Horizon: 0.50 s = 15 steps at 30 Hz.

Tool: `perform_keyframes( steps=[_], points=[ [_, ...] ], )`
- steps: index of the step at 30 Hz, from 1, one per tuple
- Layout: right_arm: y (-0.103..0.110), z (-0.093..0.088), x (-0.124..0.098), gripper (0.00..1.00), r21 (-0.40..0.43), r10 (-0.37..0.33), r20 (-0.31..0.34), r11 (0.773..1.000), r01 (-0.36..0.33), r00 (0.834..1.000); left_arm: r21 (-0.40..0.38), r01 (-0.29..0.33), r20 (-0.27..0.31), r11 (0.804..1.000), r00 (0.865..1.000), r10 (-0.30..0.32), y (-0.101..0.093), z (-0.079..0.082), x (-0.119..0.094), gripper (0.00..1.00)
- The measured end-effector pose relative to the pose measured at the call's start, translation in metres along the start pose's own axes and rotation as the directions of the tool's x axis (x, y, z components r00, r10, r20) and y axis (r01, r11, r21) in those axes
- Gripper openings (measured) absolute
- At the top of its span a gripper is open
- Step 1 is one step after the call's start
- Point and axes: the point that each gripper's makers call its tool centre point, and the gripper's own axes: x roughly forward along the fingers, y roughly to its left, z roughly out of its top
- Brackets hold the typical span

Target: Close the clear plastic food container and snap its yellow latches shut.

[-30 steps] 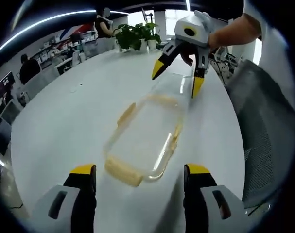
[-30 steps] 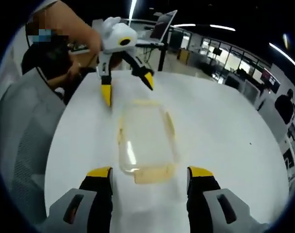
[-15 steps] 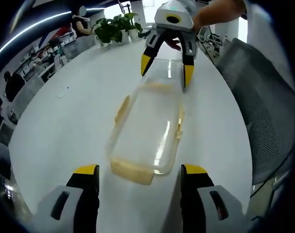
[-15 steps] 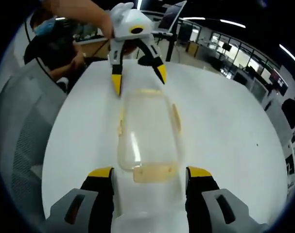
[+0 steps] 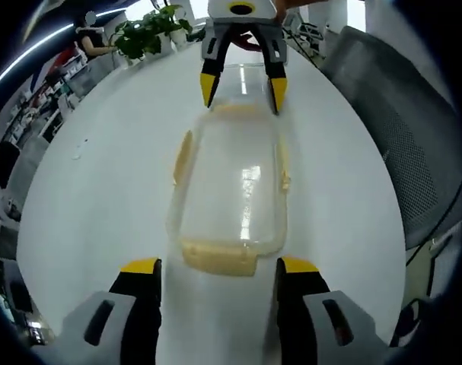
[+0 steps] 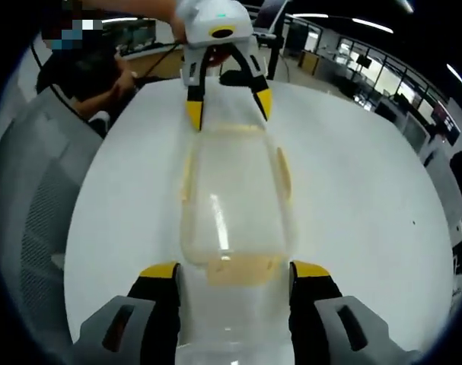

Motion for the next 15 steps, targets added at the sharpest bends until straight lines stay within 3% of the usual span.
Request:
perform_keyframes(
  steps=[15],
  points=[
    [-0.0049, 0.0012, -0.0001, 0.53, -0.028, 0.006, -0.027, 1.0, -0.007, 1.0, 0.023, 0.064, 0.002, 0.998, 0.998, -0.064, 0.0002, 0.0047, 0.0038, 0.57]
  ],
)
